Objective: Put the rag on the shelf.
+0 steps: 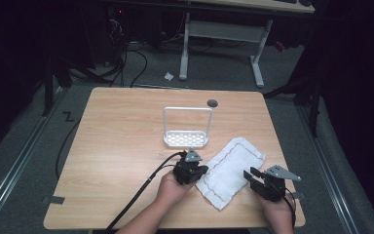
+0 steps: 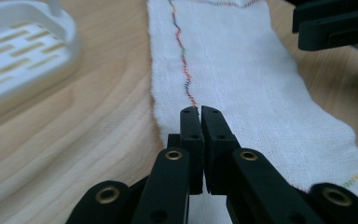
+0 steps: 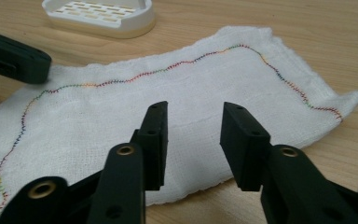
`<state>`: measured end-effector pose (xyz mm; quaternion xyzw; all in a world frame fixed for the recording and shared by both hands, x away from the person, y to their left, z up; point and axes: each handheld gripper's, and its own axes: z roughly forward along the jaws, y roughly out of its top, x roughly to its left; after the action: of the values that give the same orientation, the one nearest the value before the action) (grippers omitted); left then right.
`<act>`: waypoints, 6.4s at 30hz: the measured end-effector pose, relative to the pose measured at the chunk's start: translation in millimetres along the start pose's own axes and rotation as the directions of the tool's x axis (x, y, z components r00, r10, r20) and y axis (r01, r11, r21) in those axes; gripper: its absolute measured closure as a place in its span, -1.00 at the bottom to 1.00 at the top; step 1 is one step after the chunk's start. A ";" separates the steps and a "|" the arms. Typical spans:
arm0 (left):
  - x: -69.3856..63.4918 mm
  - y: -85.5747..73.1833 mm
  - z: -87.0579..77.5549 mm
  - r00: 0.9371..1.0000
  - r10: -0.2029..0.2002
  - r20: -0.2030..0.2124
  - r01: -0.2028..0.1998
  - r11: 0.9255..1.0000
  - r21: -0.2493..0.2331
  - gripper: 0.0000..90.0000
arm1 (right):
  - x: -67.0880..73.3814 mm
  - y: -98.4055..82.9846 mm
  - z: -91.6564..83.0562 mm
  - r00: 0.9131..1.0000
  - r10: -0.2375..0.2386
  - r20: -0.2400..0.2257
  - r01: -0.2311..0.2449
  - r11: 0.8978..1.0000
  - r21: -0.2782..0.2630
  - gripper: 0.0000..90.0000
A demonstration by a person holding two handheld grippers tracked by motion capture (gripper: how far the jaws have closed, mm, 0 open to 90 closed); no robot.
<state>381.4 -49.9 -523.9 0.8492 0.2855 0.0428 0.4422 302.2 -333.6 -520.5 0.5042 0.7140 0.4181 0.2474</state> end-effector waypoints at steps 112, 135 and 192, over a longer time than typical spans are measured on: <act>70.6 -43.8 -51.8 0.977 -0.080 -0.199 0.075 0.997 -0.031 0.76 | 85.7 18.2 59.7 0.946 -0.123 -0.300 0.160 0.982 0.100 0.40; 78.8 -45.3 -54.1 0.978 -0.153 -0.141 0.148 0.988 -0.045 0.83 | 85.6 50.7 116.9 0.977 -0.045 -0.208 0.080 0.983 0.164 0.36; 39.4 15.1 -133.0 0.981 -0.121 -0.150 0.050 0.912 -0.408 0.86 | 104.1 119.3 43.3 0.965 -0.188 -0.185 0.145 0.964 -0.224 0.91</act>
<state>377.8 60.6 -438.7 0.7198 0.3444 0.1544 0.5826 358.5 -205.1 -435.3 0.3675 0.7278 0.5179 0.2587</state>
